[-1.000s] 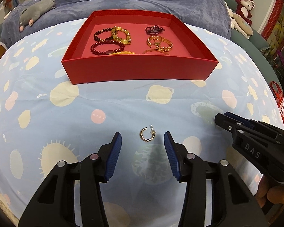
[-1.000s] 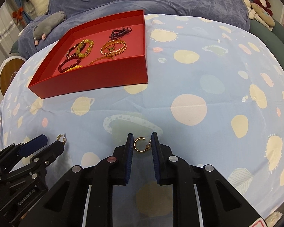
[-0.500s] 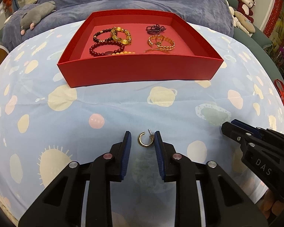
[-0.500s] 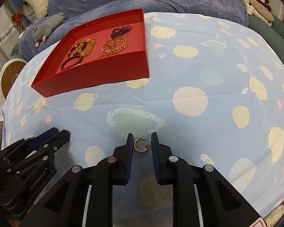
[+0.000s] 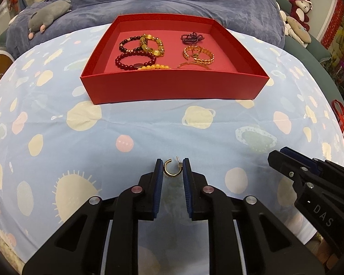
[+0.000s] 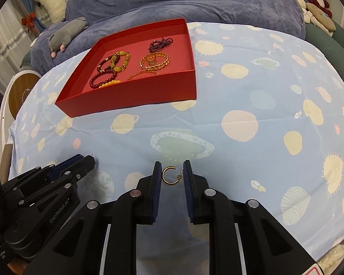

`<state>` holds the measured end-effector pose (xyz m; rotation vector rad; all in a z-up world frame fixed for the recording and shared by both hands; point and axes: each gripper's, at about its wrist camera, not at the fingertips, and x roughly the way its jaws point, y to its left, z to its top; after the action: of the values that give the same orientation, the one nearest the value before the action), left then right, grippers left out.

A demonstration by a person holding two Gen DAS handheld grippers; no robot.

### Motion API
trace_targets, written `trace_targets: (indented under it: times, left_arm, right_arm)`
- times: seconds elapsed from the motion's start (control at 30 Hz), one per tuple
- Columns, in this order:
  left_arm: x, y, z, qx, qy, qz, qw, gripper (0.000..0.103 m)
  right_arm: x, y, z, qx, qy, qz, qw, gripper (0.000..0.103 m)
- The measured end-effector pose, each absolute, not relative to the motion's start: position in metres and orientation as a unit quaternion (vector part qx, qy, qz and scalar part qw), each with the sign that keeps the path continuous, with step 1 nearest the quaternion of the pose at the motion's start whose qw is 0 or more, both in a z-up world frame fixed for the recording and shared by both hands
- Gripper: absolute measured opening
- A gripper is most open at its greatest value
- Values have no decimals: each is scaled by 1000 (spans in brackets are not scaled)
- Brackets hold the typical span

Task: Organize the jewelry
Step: 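Grasp one gold hoop earring with left tool while right tool grasps the other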

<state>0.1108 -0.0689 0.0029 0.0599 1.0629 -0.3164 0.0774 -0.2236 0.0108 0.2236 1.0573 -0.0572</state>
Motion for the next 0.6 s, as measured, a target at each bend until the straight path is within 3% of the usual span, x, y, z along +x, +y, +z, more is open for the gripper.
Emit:
trace_targets:
  times: [0.6]
  left_arm:
    - [105,-52,65,-3,475,-146,868,17]
  right_arm:
    - [68,-190,61,91,470,5,878,18]
